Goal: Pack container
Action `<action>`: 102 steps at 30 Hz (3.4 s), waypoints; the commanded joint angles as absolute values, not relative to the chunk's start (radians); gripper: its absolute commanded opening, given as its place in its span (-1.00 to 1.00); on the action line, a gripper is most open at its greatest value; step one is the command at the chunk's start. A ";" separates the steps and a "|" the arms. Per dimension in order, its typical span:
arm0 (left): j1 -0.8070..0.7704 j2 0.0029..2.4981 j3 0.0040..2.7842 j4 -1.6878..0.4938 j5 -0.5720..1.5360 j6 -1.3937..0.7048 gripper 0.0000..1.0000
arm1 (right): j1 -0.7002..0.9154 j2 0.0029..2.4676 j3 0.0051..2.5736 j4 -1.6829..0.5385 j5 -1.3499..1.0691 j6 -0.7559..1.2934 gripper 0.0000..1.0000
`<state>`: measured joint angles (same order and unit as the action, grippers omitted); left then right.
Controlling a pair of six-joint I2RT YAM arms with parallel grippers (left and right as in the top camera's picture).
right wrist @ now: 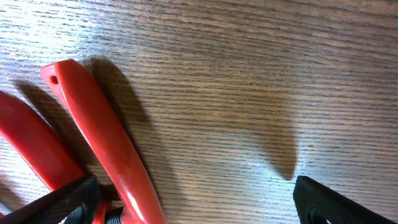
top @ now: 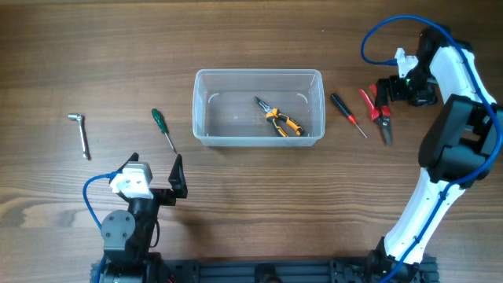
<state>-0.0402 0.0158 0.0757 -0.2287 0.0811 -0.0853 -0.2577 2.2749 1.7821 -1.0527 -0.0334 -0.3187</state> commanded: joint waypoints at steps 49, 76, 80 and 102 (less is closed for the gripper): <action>-0.046 0.013 0.069 -0.225 0.100 -0.091 1.00 | -0.254 2.300 1.701 -0.979 -0.053 -0.277 0.34; -0.046 0.013 0.069 -0.225 0.100 -0.091 1.00 | -0.254 2.300 1.701 -0.968 -0.054 -0.224 -0.50; -0.046 0.014 0.069 -0.225 0.100 -0.091 1.00 | -0.254 2.300 1.701 -0.965 -0.053 -0.208 -0.64; -0.046 0.014 0.069 -0.225 0.100 -0.091 0.99 | -0.254 2.300 1.736 -0.965 -0.053 -0.176 -0.75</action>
